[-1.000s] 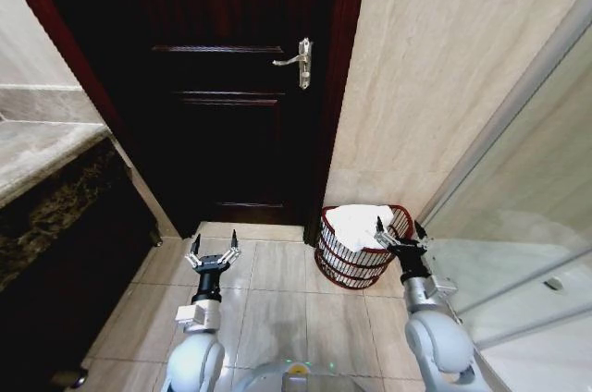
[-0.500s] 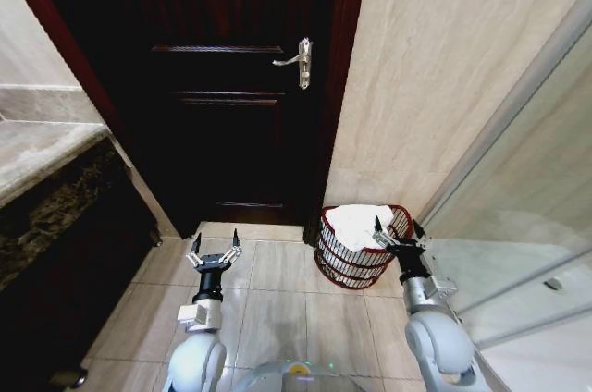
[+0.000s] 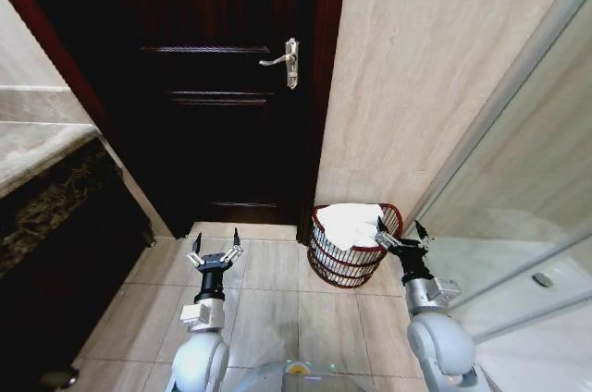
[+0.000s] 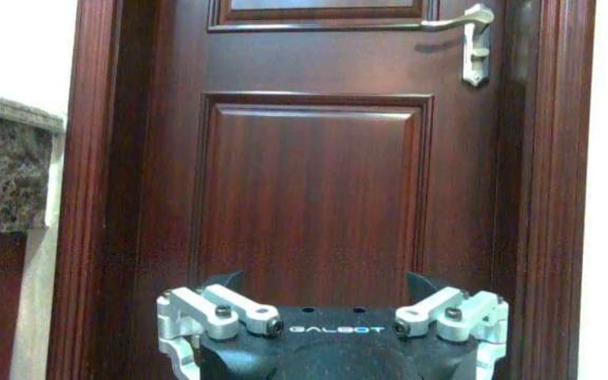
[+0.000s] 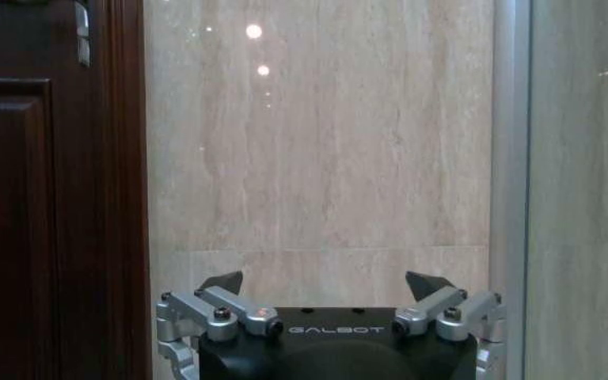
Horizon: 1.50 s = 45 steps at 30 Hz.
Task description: Discard the used towel into the hamper.
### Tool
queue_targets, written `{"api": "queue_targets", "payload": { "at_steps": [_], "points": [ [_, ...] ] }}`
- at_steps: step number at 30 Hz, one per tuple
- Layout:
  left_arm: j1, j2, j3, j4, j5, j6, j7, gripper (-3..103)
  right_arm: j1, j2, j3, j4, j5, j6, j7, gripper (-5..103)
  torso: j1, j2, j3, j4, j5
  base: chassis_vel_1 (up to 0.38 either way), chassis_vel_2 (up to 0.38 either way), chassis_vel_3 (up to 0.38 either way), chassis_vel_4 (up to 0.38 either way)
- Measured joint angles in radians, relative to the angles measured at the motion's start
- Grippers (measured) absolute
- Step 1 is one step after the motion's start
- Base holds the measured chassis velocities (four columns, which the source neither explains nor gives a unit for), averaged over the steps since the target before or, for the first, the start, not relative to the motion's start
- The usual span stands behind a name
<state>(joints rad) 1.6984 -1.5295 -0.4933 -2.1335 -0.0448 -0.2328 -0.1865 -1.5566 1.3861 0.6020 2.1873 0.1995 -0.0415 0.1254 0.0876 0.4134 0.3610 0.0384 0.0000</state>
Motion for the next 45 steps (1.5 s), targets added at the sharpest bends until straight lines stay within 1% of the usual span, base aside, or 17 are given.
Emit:
{"api": "queue_targets", "payload": {
  "at_steps": [13,20,23,25,30,37,42,45],
  "points": [
    [0.0,-0.002,-0.001,-0.002,0.008,0.004,0.005,100,-0.006,0.004,0.005,-0.004,0.005,0.011,0.003,100,0.0,0.0,0.0,0.0,0.0,0.0,0.0,0.0,0.0],
    [-0.006,0.0,-0.006,-0.003,-0.011,-0.013,0.006,100,-0.004,0.004,0.01,-0.01,0.014,0.014,0.003,100,0.0,0.0,0.0,0.0,0.0,0.0,0.0,0.0,0.0],
    [-0.002,0.0,-0.006,-0.01,-0.019,-0.007,0.006,100,-0.005,0.001,0.013,-0.011,0.022,0.014,0.001,100,0.0,0.0,0.0,0.0,0.0,0.0,0.0,0.0,0.0],
    [0.001,-0.001,-0.005,-0.019,-0.027,0.008,0.006,100,-0.005,0.0,0.017,-0.011,0.027,0.014,-0.001,100,0.0,0.0,0.0,0.0,0.0,0.0,0.0,0.0,0.0],
    [0.008,-0.001,-0.006,-0.031,-0.023,0.036,0.021,100,-0.01,0.002,0.02,-0.007,0.03,0.014,-0.002,100,0.0,0.0,0.0,0.0,0.0001,0.0,0.0,0.0,0.0],
    [0.01,0.0,-0.006,-0.041,-0.016,0.056,0.023,100,-0.009,0.004,0.023,-0.003,0.032,0.014,-0.002,100,0.0,0.0,0.0,0.0,0.0,0.0,0.0,0.0,0.0],
    [0.011,0.001,-0.001,-0.043,-0.008,0.057,-0.015,100,-0.005,0.009,0.037,-0.021,0.028,0.022,-0.017,100,0.0,0.0,0.0,0.0001,0.0001,0.0,0.0,0.0,0.0],
    [0.014,0.003,0.001,-0.043,0.0,0.057,-0.02,100,-0.009,0.017,0.045,-0.03,0.023,0.031,-0.033,100,0.0,0.0,0.0,0.0001,0.0001,0.0,0.0,0.0,0.0]
  ]
}}
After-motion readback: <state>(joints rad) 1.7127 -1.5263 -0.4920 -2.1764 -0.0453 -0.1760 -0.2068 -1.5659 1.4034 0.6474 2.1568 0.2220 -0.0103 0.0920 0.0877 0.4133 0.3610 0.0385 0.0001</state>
